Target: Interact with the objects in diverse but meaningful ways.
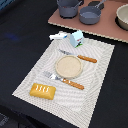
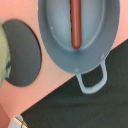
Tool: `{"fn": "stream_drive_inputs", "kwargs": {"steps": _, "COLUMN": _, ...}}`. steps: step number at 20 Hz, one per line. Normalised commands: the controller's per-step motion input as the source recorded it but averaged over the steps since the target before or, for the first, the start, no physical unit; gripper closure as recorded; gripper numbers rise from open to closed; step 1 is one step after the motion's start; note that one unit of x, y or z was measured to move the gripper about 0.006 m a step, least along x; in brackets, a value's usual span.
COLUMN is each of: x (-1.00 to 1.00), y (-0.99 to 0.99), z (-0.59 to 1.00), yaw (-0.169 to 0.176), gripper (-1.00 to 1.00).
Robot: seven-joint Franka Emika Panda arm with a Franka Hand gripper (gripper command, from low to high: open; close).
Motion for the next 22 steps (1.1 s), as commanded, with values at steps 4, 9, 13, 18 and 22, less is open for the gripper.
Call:
{"fn": "stream_drive_inputs", "kwargs": {"steps": 4, "x": 0.67, "y": -0.56, "z": 0.04, "yaw": -0.006, "gripper": -1.0}}
{"fn": "stream_drive_inputs", "kwargs": {"steps": 9, "x": 0.58, "y": -0.73, "z": -0.01, "yaw": 0.0, "gripper": -1.0}}
{"fn": "stream_drive_inputs", "kwargs": {"steps": 13, "x": 0.53, "y": -0.79, "z": -0.04, "yaw": 0.007, "gripper": -1.0}}
{"fn": "stream_drive_inputs", "kwargs": {"steps": 18, "x": 0.52, "y": -0.79, "z": -0.02, "yaw": 0.035, "gripper": -1.0}}
{"fn": "stream_drive_inputs", "kwargs": {"steps": 22, "x": 0.33, "y": -0.74, "z": -0.13, "yaw": 0.108, "gripper": -1.0}}
